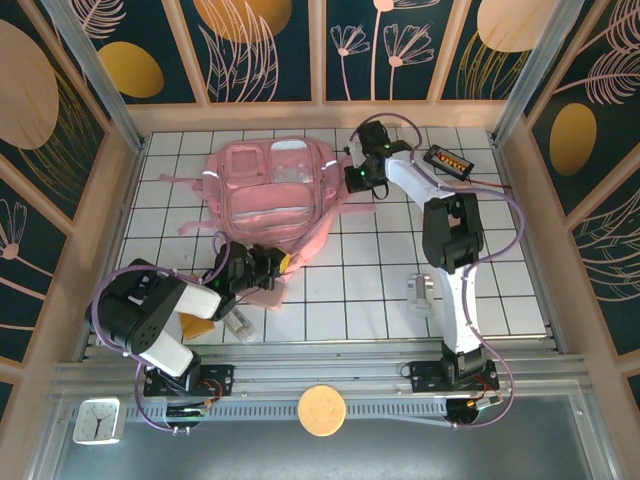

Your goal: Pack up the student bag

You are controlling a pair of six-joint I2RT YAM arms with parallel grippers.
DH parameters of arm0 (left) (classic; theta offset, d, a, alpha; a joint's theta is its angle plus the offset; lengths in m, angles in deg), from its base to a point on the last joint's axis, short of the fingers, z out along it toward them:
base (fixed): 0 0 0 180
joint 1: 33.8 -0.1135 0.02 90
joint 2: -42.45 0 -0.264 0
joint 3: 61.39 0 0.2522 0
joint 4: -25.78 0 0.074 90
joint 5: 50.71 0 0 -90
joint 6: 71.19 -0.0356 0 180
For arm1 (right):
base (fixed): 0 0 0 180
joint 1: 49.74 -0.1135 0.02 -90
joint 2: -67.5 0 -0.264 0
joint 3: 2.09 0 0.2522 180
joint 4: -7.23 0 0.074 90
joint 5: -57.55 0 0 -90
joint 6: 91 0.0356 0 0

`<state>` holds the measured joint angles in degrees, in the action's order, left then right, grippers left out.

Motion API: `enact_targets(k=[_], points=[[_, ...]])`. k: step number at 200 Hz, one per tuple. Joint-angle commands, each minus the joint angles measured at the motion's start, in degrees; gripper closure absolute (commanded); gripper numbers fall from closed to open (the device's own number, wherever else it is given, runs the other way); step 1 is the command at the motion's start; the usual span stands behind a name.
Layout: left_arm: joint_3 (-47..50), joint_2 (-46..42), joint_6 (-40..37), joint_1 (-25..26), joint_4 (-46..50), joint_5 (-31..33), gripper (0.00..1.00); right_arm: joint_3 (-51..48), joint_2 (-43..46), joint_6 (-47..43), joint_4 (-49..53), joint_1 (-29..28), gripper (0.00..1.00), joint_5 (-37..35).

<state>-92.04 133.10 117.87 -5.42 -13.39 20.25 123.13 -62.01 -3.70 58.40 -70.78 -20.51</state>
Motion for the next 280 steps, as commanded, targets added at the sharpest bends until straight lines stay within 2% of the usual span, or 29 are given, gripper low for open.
enact_targets(k=[1, 20, 47, 53, 59, 72, 80, 96, 120, 145, 204, 259, 273, 280], points=[[3.35, 2.34, 1.12, -1.05, 8.09, 0.43, 1.00, 7.06, -4.65, 0.70, -5.25, 3.86, 1.00, -3.15], [3.13, 2.52, 0.48, -1.12, 9.18, -0.29, 1.00, 11.25, -7.98, 3.63, -7.79, 4.96, 1.00, -2.20], [1.38, 2.31, -1.48, -1.46, 10.80, -1.36, 1.00, 14.64, -9.99, 7.97, -8.40, 6.19, 1.00, 3.16], [0.67, 1.97, -1.88, -1.49, 11.44, -1.19, 1.00, 14.10, -9.17, 8.03, -8.21, 6.12, 0.92, 4.74], [-0.12, 1.75, -2.53, -1.56, 12.23, -1.23, 1.00, 12.63, -7.73, 7.64, -8.37, 5.78, 0.78, 6.19], [-2.14, 1.55, -4.43, -1.74, 14.24, -1.47, 1.00, 5.58, -3.01, 4.66, -9.95, 4.82, 0.56, 11.27], [-3.00, 1.61, -5.36, -1.83, 15.00, -1.59, 1.00, -0.38, 1.28, 2.02, -11.65, 3.92, 0.48, 13.45], [-3.25, 1.94, -5.65, -2.10, 14.32, -2.01, 1.00, -15.40, 9.94, -6.34, -16.97, 2.15, 0.40, 17.35], [-1.88, 1.57, -5.41, -2.32, 13.12, -2.18, 1.00, -32.17, 18.49, -23.36, -23.02, 1.16, 0.40, 23.92], [-0.12, 0.37, -5.45, -2.37, 13.34, -2.11, 1.00, -37.36, 19.28, -32.27, -27.41, 0.78, 0.39, 23.83], [2.20, -1.35, -4.55, -2.32, 13.64, -1.26, 1.00, -28.90, 9.49, -34.10, -28.17, 0.57, 0.39, 22.23], [1.94, 0.30, -3.89, -2.53, 12.51, -1.76, 1.00, -26.02, 6.35, -34.47, -26.95, -1.75, 0.40, 22.77], [1.94, 0.49, -4.13, -2.79, 12.41, -2.11, 1.00, -25.25, 5.65, -33.95, -26.87, -2.17, 0.42, 21.64], [2.02, 0.51, -4.11, -2.88, 12.41, -2.22, 1.00, -24.92, 5.34, -33.55, -27.07, -2.24, 0.48, 21.54]])
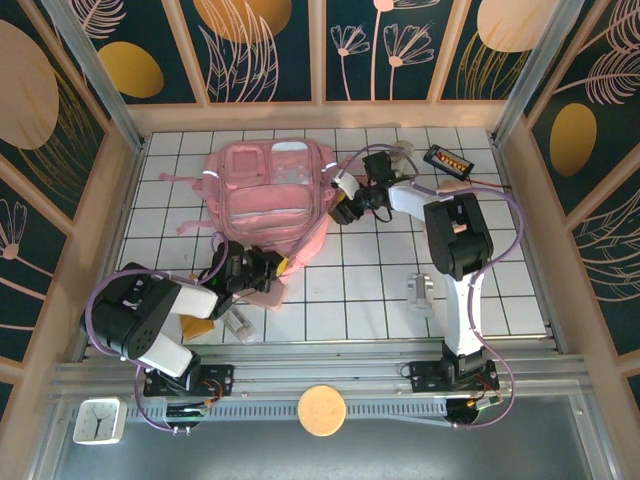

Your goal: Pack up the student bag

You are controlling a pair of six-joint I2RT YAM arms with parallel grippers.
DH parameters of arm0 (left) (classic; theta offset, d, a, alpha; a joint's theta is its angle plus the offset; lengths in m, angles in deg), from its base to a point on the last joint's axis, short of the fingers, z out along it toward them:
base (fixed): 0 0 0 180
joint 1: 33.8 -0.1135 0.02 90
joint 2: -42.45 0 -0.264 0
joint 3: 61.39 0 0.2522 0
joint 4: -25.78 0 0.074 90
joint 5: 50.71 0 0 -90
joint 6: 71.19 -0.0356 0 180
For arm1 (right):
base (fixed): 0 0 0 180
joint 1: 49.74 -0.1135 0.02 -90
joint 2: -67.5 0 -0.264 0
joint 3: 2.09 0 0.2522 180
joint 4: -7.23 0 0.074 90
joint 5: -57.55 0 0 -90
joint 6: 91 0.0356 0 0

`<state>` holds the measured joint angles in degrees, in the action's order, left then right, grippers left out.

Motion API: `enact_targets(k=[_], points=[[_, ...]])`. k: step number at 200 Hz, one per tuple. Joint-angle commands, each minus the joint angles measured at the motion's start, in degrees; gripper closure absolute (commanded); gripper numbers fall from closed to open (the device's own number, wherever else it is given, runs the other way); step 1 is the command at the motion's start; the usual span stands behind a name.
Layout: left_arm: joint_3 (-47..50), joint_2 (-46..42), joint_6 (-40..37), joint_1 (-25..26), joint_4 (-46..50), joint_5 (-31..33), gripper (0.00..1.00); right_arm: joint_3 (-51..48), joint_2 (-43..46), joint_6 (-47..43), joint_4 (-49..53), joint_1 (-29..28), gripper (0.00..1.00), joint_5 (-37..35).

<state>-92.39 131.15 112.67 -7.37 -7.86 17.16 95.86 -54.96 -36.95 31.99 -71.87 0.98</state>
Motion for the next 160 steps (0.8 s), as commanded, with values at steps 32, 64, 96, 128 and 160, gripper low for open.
enact_targets(k=[32, 64, 96, 128, 160], points=[[3.47, 2.22, 1.08, -1.54, 6.48, 0.52, 1.00, 5.06, -3.29, 0.46, 0.27, -1.16, 0.97, -1.54], [3.80, 1.41, 0.32, -2.32, 7.83, 0.01, 1.00, 5.12, -2.88, -0.79, 1.30, -0.71, 1.00, -5.15], [5.10, -0.85, -0.84, -3.12, 10.91, 0.06, 1.00, 7.93, -4.46, 1.10, 1.37, 0.62, 1.00, -13.30], [7.02, -3.33, -1.14, -4.33, 12.48, -0.03, 1.00, 14.66, -8.15, 3.65, 2.84, 1.68, 1.00, -21.03], [7.37, -5.01, -1.64, -4.88, 14.26, 0.34, 1.00, 18.90, -10.34, 4.84, 4.64, 2.64, 1.00, -24.61]])
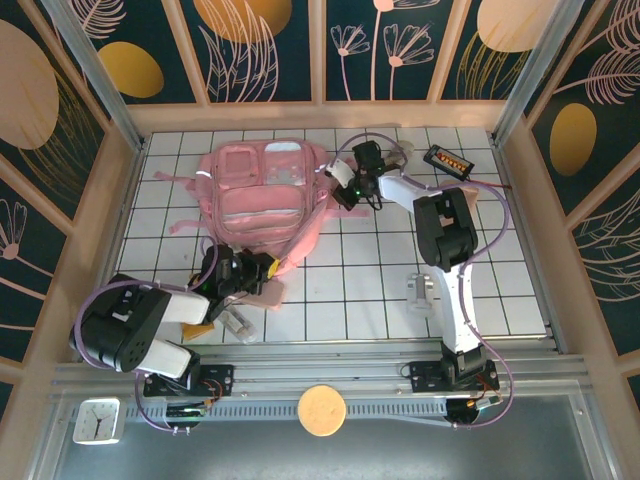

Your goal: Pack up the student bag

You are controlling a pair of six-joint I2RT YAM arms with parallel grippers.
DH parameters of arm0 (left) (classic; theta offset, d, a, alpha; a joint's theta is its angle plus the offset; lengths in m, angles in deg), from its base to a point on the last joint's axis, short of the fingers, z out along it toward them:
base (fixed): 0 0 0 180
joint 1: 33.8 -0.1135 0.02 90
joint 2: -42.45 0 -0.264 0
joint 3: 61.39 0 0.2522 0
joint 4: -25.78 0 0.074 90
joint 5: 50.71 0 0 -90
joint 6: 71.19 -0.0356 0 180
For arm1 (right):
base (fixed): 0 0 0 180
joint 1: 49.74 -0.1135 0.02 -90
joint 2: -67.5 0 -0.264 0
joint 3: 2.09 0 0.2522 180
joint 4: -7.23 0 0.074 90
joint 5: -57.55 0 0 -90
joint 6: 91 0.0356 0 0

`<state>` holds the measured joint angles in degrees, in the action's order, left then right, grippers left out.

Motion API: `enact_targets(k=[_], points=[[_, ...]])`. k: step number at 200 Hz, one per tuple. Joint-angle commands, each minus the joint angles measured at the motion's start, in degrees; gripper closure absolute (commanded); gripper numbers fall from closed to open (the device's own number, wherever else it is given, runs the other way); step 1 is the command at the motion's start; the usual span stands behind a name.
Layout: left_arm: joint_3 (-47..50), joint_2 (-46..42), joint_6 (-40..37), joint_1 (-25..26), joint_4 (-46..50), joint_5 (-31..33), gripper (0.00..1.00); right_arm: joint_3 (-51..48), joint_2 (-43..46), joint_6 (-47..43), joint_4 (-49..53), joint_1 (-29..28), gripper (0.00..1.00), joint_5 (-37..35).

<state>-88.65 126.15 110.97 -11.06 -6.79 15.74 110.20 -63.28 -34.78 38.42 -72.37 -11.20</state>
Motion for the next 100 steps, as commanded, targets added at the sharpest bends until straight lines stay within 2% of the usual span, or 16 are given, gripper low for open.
enact_targets(k=[1, 48, 56, 76, 79, 86, 94, 100], points=[[3.64, -0.02, 0.05, -1.15, 13.15, 1.80, 1.00, 4.66, -2.06, 2.67, -1.70, 3.22, 1.00, -12.32], [2.36, 1.14, -0.48, -1.20, 12.39, 1.54, 1.00, -2.69, 3.74, 0.74, -5.37, 3.88, 1.00, -4.36], [1.97, 1.61, -0.68, -1.22, 12.12, 1.07, 1.00, -4.42, 4.86, -0.46, -5.06, 4.13, 0.80, -1.66], [0.22, 2.35, -2.71, -1.17, 13.41, 0.16, 1.00, -9.68, 8.42, -2.23, -6.55, 4.42, 0.04, 1.43], [-0.04, 2.28, -3.03, -1.20, 13.76, 0.17, 1.00, -10.51, 9.18, -2.47, -6.88, 4.38, 0.01, 1.83], [-0.59, 1.92, -3.57, -1.14, 14.67, 0.25, 0.97, -11.99, 10.46, -2.28, -7.58, 4.44, 0.01, 2.27], [-1.17, 1.44, -4.23, -1.24, 15.51, 0.28, 0.87, -12.78, 11.61, -0.13, -8.42, 4.83, 0.01, 2.77], [-1.88, 1.09, -5.25, -1.20, 16.68, 0.09, 0.75, -12.63, 12.43, 2.74, -9.00, 5.32, 0.01, 4.29]])
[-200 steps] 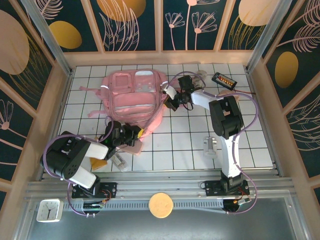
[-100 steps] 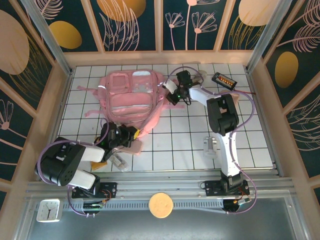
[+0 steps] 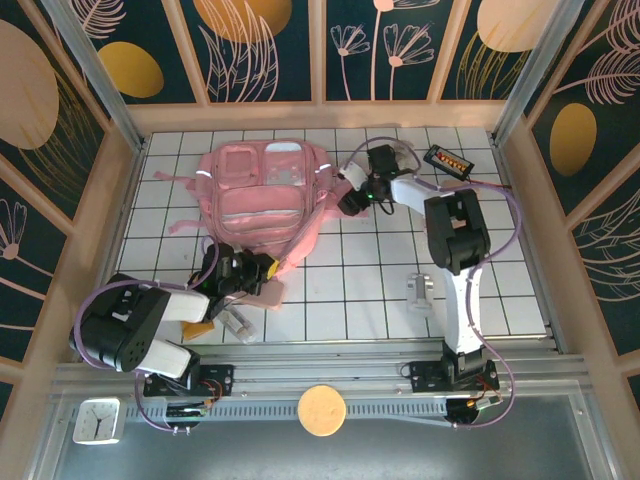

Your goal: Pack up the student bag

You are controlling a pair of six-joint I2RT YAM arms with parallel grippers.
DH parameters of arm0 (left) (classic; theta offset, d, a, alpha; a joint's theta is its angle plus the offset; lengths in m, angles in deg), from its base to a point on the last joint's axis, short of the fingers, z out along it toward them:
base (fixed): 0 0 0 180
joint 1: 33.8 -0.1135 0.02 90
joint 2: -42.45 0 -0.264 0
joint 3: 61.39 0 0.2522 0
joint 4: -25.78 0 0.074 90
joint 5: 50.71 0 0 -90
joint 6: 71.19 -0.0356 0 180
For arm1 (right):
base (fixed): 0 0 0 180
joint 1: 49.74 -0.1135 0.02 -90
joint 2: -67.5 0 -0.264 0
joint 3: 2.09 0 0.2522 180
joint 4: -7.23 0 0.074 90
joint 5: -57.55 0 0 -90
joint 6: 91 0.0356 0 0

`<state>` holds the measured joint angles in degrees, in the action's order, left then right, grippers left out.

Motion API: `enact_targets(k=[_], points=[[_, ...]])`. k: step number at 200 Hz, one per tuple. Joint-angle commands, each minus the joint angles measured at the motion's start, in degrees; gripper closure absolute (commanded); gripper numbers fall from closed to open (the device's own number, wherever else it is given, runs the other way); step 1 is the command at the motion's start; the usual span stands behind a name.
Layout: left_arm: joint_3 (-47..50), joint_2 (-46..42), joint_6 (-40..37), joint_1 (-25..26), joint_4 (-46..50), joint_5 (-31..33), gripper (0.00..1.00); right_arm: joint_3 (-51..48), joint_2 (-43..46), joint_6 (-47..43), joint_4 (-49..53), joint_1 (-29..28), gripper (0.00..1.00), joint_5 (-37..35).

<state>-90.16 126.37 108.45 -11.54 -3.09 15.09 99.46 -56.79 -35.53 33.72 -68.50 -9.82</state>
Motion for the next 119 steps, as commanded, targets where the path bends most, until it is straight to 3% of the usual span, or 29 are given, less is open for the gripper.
enact_targets(k=[1, 19, 41, 67, 97, 119], points=[[-0.51, 0.84, -2.95, -0.72, 13.27, 0.70, 0.73, -1.91, 6.01, 3.93, -4.38, 1.54, 0.01, 3.15], [-3.98, -0.80, -6.92, -0.73, 18.95, 0.22, 0.35, 0.39, 6.59, 14.00, -5.20, 2.68, 0.01, 6.14], [-8.45, -4.15, -11.76, -0.68, 25.27, -0.52, 0.02, 5.08, 5.50, 24.11, -3.87, 2.36, 0.01, 8.08], [-18.72, -8.21, -22.97, -0.69, 39.67, 0.68, 0.01, 10.05, 3.79, 36.88, -2.96, 1.96, 0.01, 11.22], [-35.84, -8.33, -45.94, -0.64, 61.69, 12.14, 0.01, 4.06, 9.64, 41.36, -11.44, -0.18, 0.01, 6.60], [-42.63, -6.94, -58.07, -0.54, 69.21, 16.35, 0.01, 1.57, 13.19, 46.19, -13.91, 0.04, 0.01, 5.05]])
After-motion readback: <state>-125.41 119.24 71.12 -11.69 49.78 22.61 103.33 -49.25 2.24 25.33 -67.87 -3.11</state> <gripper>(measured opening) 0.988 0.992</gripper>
